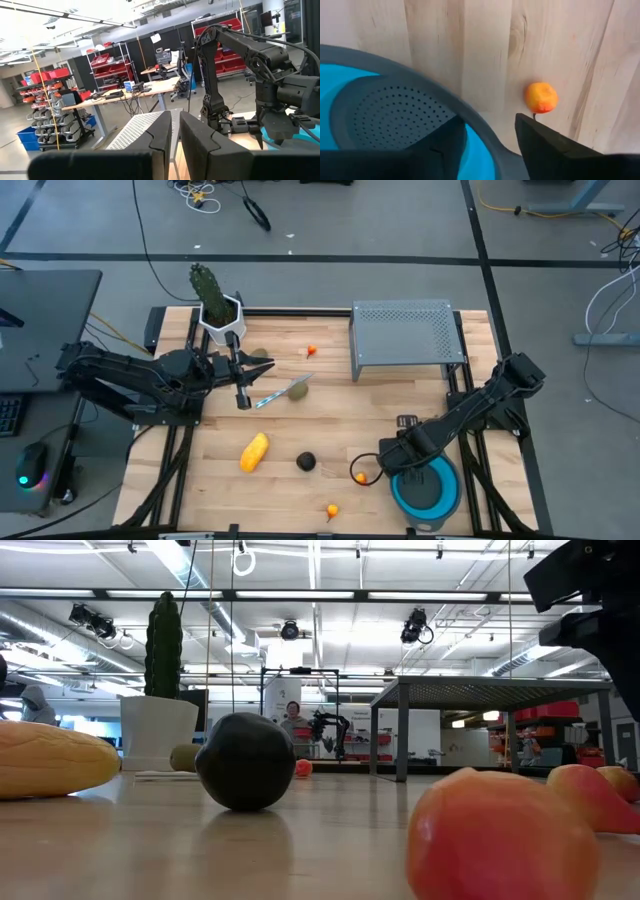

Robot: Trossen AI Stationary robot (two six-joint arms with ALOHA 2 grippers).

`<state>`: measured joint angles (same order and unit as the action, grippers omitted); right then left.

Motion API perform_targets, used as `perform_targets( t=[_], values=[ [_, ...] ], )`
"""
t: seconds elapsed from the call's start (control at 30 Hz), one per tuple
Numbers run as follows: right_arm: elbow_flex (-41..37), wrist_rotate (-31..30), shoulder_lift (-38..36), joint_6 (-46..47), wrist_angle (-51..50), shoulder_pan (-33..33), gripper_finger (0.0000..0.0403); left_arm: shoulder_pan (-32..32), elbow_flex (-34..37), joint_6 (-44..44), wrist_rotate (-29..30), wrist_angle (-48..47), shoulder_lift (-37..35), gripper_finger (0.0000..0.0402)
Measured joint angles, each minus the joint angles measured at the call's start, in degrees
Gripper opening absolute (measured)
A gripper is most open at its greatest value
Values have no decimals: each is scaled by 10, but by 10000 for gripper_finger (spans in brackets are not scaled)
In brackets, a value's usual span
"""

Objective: Pick & Place Fruit
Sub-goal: Put the blue strainer bowl on the shelf

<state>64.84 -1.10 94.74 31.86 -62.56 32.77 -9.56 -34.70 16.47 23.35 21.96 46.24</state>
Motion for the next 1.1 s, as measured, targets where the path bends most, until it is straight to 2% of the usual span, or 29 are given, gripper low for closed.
perform_targets(
  t=[0.2, 0.43, 0.87, 1.1],
  values=[
    [0, 1, 0, -7, 4, 0, 115, 0, 0, 1, 0, 0, 0, 45],
    [0, 36, 0, -28, 5, 0, 58, 0, 0, 2, 0, 0, 0, 45],
    [10, 69, -27, -19, 13, -1, 45, 0, 0, 5, 0, 0, 0, 45],
    [31, 32, -92, 27, 17, -14, 44, 0, 0, 7, 0, 0, 0, 45]
  ],
)
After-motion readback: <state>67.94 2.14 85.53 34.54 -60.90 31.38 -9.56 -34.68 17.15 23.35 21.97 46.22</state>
